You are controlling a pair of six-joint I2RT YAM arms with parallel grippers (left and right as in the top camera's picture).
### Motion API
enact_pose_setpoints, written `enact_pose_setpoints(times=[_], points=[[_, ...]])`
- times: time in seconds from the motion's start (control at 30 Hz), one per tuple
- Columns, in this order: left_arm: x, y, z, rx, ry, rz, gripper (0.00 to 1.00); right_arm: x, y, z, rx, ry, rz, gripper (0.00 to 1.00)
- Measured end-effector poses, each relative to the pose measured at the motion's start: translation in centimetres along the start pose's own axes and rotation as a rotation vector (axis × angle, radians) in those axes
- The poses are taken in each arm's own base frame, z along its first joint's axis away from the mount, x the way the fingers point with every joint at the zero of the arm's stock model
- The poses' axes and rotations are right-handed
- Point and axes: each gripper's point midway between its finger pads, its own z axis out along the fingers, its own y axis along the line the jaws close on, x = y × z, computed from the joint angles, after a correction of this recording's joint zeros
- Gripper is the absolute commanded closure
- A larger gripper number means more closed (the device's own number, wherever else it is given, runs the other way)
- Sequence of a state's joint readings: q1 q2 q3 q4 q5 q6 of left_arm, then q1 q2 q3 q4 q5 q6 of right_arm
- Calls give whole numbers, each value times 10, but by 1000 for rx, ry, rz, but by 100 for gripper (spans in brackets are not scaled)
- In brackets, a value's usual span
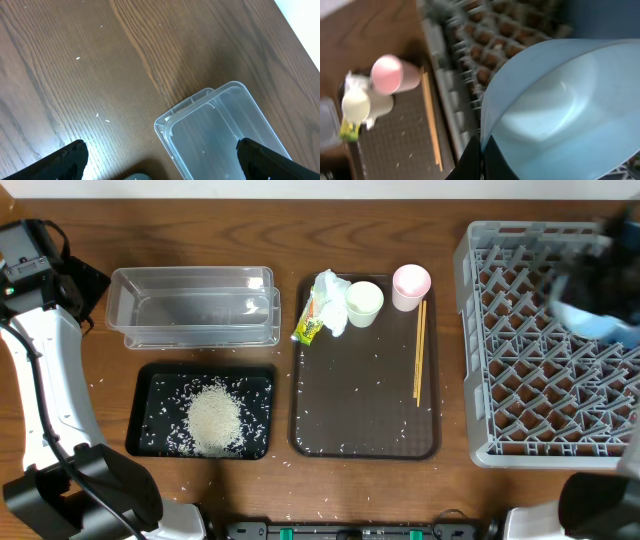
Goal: Sort waste into correct bins and load items into the dishwasher rack
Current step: 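Lift the light-blue bowl and carry it right into the rack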
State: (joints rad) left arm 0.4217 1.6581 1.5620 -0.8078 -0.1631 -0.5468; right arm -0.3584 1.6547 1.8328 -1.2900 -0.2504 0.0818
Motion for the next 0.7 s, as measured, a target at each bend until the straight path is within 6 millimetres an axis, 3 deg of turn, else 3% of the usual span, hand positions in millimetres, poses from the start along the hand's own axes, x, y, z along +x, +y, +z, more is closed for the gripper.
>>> enact_pose_setpoints(times=[0.1,0.23,0.5,0.7], points=[[0,0,0,0,0,0,2,-5,-35,-2,-50,-9,82,99],[0,0,0,0,0,0,2,-6,-58,1,-182,-33,124,99],[0,0,0,0,0,0,2,-22,-91,13,-433,-245,109,99],[0,0,0,0,0,0,2,-13,-111,31,-518,-329,120,99]])
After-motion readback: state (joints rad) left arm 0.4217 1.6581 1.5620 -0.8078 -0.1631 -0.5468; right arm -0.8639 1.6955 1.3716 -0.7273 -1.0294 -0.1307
